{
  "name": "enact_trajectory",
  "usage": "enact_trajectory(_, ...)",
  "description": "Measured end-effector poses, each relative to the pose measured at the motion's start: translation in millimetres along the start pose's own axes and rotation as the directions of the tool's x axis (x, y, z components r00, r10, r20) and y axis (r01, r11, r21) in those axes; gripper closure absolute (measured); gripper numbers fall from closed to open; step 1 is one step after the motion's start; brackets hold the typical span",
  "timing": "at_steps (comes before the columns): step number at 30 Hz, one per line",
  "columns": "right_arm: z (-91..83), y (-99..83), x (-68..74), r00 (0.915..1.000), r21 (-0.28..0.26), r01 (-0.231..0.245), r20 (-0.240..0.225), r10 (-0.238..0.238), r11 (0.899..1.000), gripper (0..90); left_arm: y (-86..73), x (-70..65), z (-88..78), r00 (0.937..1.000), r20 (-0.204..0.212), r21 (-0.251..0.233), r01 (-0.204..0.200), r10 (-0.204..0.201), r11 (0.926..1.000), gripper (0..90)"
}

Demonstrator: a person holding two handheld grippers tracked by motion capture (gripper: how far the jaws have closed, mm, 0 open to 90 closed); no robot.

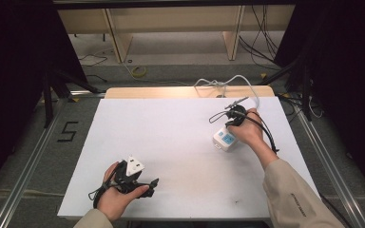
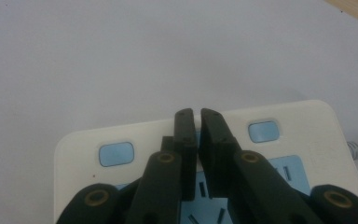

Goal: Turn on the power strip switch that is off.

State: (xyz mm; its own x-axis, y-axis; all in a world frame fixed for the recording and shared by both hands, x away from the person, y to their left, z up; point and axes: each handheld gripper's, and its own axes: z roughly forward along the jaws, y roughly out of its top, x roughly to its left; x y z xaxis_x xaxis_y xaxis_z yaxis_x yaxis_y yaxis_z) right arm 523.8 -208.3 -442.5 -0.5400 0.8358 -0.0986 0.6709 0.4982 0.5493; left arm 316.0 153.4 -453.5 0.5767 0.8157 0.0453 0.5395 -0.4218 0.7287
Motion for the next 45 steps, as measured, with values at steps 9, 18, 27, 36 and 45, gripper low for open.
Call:
enact_trajectory(9, -2.8, -2.3, -2.7, 0.9999, -0.009, -0.015, -0.004, 0.015, 1.000, 81.4, -0.1, 0.2, 0.2, 1.0000, -0.001, 0.001, -0.003, 0.003, 1.0000, 12.7)
enact_trajectory(18, -8.0, -6.0, -6.5, 0.9994, -0.027, -0.031, -0.017, 0.031, 0.999, 75.1, -0.1, -0.1, 0.3, 1.0000, -0.002, -0.001, 0.002, -0.002, 1.0000, 12.7)
enact_trajectory(27, -14.0, -10.9, -8.1, 0.9988, -0.047, -0.040, -0.030, 0.038, 0.998, 72.3, -0.2, 0.1, 0.2, 1.0000, -0.004, 0.002, 0.000, 0.000, 1.0000, 12.7)
enact_trajectory(36, -20.5, -17.6, -8.5, 0.9981, -0.066, -0.049, -0.041, 0.046, 0.997, 69.4, -0.3, -0.1, 0.3, 1.0000, -0.003, 0.004, 0.002, -0.002, 1.0000, 12.7)
enact_trajectory(45, -27.9, -24.4, -10.9, 0.9973, -0.088, -0.058, -0.049, 0.054, 0.994, 67.7, -0.8, 0.2, 0.5, 1.0000, -0.006, 0.004, 0.005, -0.005, 1.0000, 12.7)
